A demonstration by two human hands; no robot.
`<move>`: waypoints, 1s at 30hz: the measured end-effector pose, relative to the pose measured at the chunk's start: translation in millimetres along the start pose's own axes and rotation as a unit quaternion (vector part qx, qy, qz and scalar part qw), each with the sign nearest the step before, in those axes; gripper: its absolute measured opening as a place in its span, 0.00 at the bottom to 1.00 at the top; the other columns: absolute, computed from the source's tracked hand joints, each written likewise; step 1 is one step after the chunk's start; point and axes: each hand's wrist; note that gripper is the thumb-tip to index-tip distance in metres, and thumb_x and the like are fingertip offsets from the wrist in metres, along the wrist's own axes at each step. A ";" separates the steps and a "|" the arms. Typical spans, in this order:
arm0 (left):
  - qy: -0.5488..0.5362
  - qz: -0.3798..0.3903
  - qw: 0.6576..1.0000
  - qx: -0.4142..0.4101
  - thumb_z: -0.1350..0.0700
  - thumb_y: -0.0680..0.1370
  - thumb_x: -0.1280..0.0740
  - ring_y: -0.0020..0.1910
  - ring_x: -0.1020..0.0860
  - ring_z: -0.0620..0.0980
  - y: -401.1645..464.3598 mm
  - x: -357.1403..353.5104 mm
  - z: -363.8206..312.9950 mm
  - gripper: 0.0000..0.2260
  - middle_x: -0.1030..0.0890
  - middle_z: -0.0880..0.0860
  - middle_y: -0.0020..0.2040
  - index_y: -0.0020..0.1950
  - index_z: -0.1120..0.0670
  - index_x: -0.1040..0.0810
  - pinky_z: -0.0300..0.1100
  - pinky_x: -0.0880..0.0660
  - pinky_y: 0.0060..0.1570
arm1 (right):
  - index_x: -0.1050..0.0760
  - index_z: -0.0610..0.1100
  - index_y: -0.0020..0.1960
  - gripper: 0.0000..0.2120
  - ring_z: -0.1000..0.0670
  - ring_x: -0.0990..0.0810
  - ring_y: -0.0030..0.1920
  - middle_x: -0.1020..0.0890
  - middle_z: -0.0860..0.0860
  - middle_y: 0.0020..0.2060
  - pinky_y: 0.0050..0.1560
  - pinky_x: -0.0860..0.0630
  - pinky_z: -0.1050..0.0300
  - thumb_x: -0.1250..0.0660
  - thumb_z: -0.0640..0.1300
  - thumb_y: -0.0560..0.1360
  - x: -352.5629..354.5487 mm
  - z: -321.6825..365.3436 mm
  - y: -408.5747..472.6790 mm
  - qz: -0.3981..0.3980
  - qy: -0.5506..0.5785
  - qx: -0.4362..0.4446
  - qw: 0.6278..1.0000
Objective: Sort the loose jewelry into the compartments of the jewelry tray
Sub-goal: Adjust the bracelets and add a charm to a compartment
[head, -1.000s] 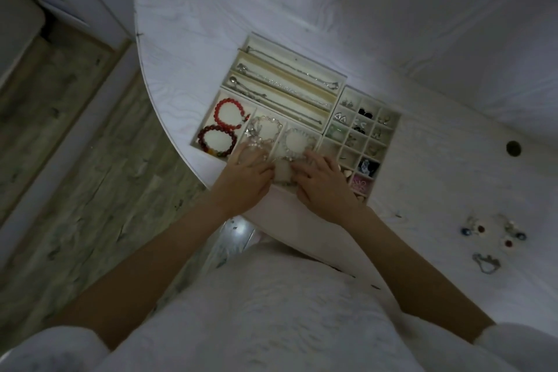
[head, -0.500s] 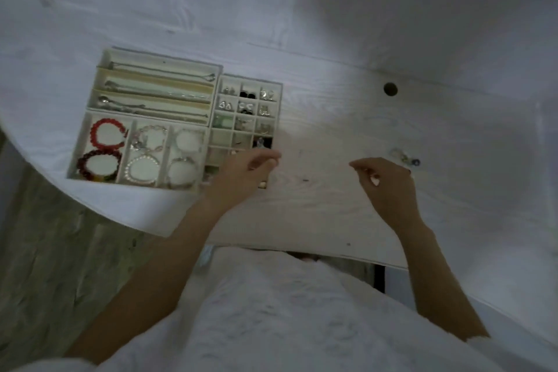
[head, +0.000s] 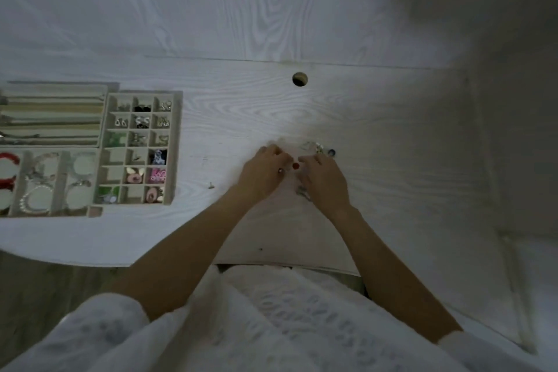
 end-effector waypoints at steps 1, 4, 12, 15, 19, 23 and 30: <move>-0.008 -0.003 1.000 0.001 0.59 0.78 0.36 0.58 0.28 0.55 1.5 -0.1 0.6 0.14 0.26 0.55 0.60 0.64 0.53 0.24 0.49 0.26 0.51 | 0.21 0.39 0.53 0.11 0.39 0.23 0.51 0.20 0.40 0.49 0.48 0.27 0.49 0.33 0.46 0.75 -3.9 4.6 6.0 0.001 -0.007 0.003 1.000; -0.050 -0.026 0.998 0.023 0.61 0.77 0.35 0.50 0.22 0.58 -3.0 -1.1 5.2 0.14 0.23 0.58 0.55 0.62 0.57 0.24 0.49 0.25 0.46 | 0.21 0.39 0.42 0.11 0.39 0.21 0.41 0.20 0.41 0.41 0.39 0.27 0.51 0.29 0.48 0.71 -12.4 17.8 19.9 -0.022 -0.016 -0.004 1.000; -0.085 -0.086 0.991 0.048 0.60 0.73 0.32 0.39 0.21 0.55 -23.5 -8.1 8.7 0.11 0.20 0.53 0.47 0.55 0.56 0.24 0.48 0.24 0.36 | 0.25 0.42 0.45 0.08 0.46 0.26 0.51 0.23 0.45 0.49 0.43 0.32 0.56 0.28 0.45 0.71 -20.2 8.6 16.8 0.022 0.053 -0.016 0.998; -0.096 -0.105 0.989 0.045 0.60 0.72 0.30 0.37 0.22 0.55 -28.7 -13.2 7.5 0.08 0.20 0.53 0.45 0.51 0.57 0.24 0.47 0.25 0.34 | 0.22 0.42 0.50 0.11 0.43 0.26 0.51 0.23 0.43 0.50 0.43 0.29 0.54 0.28 0.44 0.70 -26.1 3.5 9.0 -0.002 0.020 0.027 0.999; -0.086 -0.119 0.989 0.009 0.63 0.70 0.28 0.35 0.21 0.55 -36.2 -20.1 9.9 0.06 0.21 0.54 0.42 0.45 0.57 0.20 0.42 0.26 0.30 | 0.26 0.40 0.46 0.10 0.44 0.27 0.46 0.24 0.44 0.45 0.40 0.33 0.56 0.28 0.43 0.70 -24.0 0.9 3.9 0.006 0.034 0.040 0.999; -0.207 -0.121 0.970 0.046 0.62 0.74 0.29 0.37 0.22 0.47 -47.9 -11.1 -0.2 0.05 0.20 0.50 0.44 0.48 0.56 0.21 0.44 0.24 0.39 | 0.30 0.45 0.44 0.09 0.52 0.26 0.36 0.24 0.51 0.37 0.33 0.36 0.59 0.29 0.43 0.71 -6.0 3.7 -4.6 0.017 0.156 -0.035 0.987; -0.631 -0.035 0.756 0.168 0.65 0.78 0.37 0.42 0.19 0.48 -90.3 47.7 3.9 0.06 0.18 0.52 0.45 0.50 0.54 0.25 0.36 0.26 0.40 | 0.23 0.42 0.46 0.08 0.55 0.25 0.29 0.20 0.47 0.32 0.33 0.26 0.62 0.27 0.42 0.71 22.3 45.7 -14.0 0.072 0.408 -0.089 0.906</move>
Point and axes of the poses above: each hand's wrist, its own y-axis towards the middle knuckle, its own x-axis out of the back of the hand, z = x × y
